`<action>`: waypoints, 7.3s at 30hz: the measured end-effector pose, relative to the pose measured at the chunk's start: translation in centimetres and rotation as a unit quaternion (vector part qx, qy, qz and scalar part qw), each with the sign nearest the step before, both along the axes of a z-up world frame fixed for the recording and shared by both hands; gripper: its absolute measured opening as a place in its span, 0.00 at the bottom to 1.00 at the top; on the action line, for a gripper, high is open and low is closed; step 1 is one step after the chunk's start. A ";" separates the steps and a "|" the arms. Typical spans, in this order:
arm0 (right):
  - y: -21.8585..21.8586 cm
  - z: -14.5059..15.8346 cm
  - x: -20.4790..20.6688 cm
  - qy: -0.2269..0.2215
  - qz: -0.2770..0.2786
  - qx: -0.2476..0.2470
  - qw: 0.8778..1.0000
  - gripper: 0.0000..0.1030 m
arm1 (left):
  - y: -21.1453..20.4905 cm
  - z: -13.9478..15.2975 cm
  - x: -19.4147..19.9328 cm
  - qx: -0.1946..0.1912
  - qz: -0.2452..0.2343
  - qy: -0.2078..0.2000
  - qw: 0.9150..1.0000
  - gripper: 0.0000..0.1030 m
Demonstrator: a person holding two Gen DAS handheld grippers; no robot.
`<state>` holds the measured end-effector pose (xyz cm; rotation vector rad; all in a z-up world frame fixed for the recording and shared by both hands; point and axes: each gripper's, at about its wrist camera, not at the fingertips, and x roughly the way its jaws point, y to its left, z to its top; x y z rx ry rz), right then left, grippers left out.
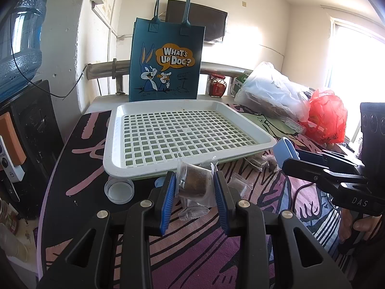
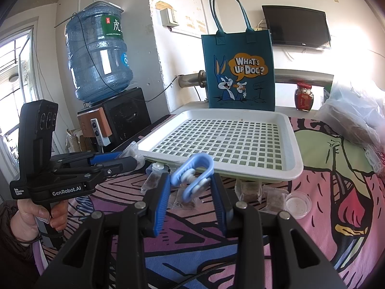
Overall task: Organize objects
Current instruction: 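Hold the blue clip and the bagged cube raised above the table, then lower the blue clip into the tray with the right tool while the left tool releases the bag there, then open both tools and lift them away from the tray, then grasp a clear round dish with the right tool while the left tool grasps another clear dish, then hold both clear dishes raised in front of the tray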
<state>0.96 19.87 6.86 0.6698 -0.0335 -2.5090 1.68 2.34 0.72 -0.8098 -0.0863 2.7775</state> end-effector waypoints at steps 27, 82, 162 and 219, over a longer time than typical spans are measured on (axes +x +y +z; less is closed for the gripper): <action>-0.2 0.0 0.1 -0.003 0.001 0.001 1.000 0.33 | 0.3 -0.2 -0.1 -0.002 -0.002 -0.005 1.000 0.30; 6.7 7.4 -3.4 0.047 -0.116 -0.048 0.991 0.66 | -8.1 4.8 -4.0 0.018 0.133 0.004 0.991 0.91; -1.9 -2.6 -1.6 -0.098 0.016 0.076 0.992 0.11 | 2.6 -2.4 -1.0 -0.059 -0.007 -0.106 0.993 0.38; -1.5 -2.6 -1.9 -0.106 0.011 0.056 0.993 0.11 | 2.3 -2.4 -0.8 -0.054 0.009 -0.103 0.993 0.38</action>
